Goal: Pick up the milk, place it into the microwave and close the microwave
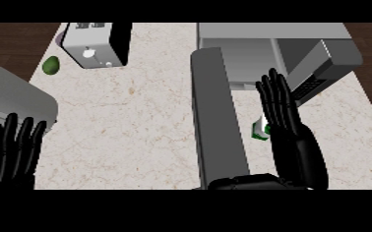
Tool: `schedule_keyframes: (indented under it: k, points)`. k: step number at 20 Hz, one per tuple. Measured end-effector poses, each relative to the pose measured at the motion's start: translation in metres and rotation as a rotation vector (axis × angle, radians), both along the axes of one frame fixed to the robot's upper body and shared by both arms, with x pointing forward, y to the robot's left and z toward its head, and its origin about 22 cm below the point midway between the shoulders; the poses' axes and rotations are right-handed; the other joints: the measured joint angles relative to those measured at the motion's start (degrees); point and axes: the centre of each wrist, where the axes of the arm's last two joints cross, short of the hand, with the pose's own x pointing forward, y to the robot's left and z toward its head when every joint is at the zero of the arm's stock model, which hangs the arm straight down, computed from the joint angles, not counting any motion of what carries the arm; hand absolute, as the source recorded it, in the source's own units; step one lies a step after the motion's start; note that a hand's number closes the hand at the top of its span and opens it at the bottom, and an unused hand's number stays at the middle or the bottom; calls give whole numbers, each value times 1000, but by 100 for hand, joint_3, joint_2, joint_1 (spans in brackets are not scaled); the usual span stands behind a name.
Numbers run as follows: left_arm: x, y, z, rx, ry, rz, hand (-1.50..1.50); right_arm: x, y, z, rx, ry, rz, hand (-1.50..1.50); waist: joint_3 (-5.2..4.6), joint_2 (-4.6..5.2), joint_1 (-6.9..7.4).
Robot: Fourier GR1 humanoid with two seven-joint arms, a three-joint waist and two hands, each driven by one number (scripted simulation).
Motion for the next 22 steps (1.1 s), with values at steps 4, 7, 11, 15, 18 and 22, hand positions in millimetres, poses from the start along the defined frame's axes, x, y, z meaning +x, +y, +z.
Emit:
schedule_keyframes:
  k: [4,7,11,15,18,22]
  points:
    - [-6,4,-6,5,-3,-2,-150,10,-15,-18,-1,27,-44,-150,-1,-1,-2]
    - [-10,2,-2,-2,-1,-5,-150,12,-21,-27,4,56,-66,-150,-2,-5,-7]
    - [-21,5,-8,1,2,-6,-150,16,-28,-44,11,88,-105,-150,-7,-14,0]
    - [-22,2,-7,8,1,-4,-150,23,-40,-64,14,105,-149,-150,-12,-17,-1]
    - [-27,0,-9,13,2,-2,-150,24,-47,-77,7,119,-174,-150,-12,-19,-2]
    - [-28,3,-10,7,1,-2,-150,25,-68,-96,-10,134,-207,-150,-6,-12,-7]
